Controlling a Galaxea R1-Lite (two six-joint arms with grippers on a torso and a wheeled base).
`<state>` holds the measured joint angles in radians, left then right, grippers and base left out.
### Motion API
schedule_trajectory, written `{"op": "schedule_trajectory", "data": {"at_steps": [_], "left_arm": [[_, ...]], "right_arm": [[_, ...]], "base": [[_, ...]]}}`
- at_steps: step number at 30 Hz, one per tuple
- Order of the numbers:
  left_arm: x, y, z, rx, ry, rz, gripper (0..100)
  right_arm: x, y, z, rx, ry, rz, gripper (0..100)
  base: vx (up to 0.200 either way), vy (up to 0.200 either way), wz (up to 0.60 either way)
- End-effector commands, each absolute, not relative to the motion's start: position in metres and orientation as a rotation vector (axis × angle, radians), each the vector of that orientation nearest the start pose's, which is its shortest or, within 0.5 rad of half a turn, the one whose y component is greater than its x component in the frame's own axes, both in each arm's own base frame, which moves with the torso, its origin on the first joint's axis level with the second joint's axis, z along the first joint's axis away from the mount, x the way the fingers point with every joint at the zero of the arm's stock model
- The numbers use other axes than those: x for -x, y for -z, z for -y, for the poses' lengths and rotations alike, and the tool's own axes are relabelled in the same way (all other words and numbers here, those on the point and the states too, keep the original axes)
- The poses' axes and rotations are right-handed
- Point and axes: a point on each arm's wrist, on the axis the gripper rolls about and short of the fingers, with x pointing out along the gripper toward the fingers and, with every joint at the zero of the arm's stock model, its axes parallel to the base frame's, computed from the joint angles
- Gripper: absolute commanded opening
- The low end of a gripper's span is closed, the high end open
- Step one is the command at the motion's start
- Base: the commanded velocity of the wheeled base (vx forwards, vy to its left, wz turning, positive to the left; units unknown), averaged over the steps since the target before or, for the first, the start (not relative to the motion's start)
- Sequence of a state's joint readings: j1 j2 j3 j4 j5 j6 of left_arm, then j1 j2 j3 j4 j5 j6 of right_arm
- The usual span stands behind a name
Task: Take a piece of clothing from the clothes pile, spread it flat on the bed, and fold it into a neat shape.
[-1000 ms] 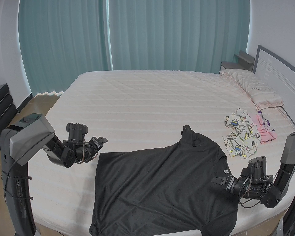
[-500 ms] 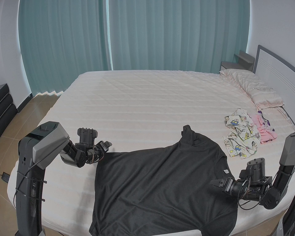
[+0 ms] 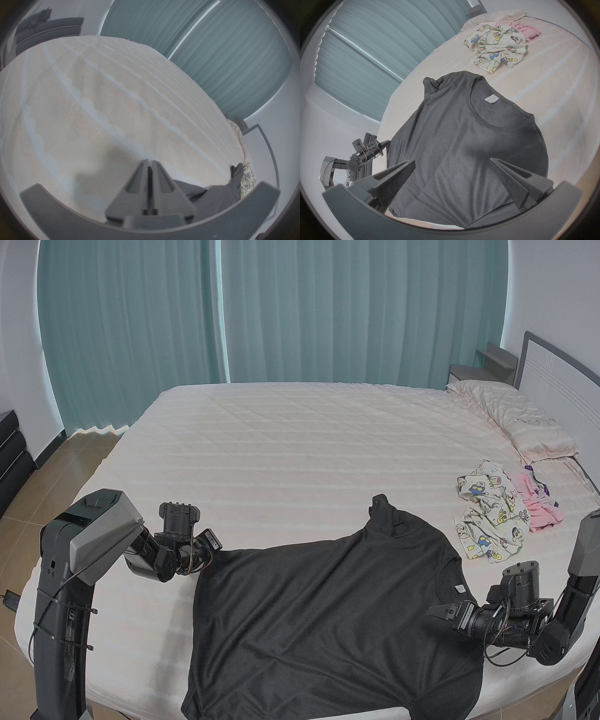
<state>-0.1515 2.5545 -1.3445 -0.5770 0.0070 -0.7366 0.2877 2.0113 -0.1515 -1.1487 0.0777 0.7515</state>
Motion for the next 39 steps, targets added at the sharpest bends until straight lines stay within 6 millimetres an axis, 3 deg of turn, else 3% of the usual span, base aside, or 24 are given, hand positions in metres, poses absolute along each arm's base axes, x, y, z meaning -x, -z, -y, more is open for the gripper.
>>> {"op": "schedule_trajectory", "data": {"at_steps": [1,13,25,36,37,39], "left_arm": [[-0.461,0.027,0.067,0.657,-0.101,-0.634,0],[-0.481,-0.001,0.048,0.625,-0.109,-0.513,0],[-0.502,0.000,0.029,0.622,-0.145,-0.492,0],[-0.508,0.007,0.022,0.626,-0.160,-0.486,0],[-0.508,0.006,0.021,0.627,-0.161,-0.484,100],[-0.509,0.007,0.020,0.627,-0.162,-0.480,100]], "right_arm": [[-0.218,-0.015,-0.066,-0.637,-0.065,-0.805,100],[-0.218,-0.015,-0.066,-0.638,-0.063,-0.808,100],[-0.222,-0.016,-0.062,-0.645,-0.048,-0.792,100],[-0.224,-0.018,-0.059,-0.653,-0.036,-0.774,100],[-0.224,-0.018,-0.058,-0.654,-0.033,-0.771,100],[-0.225,-0.019,-0.056,-0.658,-0.027,-0.762,100]], "base": [[0.000,0.000,0.00],[0.000,0.000,0.00],[0.000,0.000,0.00],[0.000,0.000,0.00],[0.000,0.000,0.00],[0.000,0.000,0.00]]}}
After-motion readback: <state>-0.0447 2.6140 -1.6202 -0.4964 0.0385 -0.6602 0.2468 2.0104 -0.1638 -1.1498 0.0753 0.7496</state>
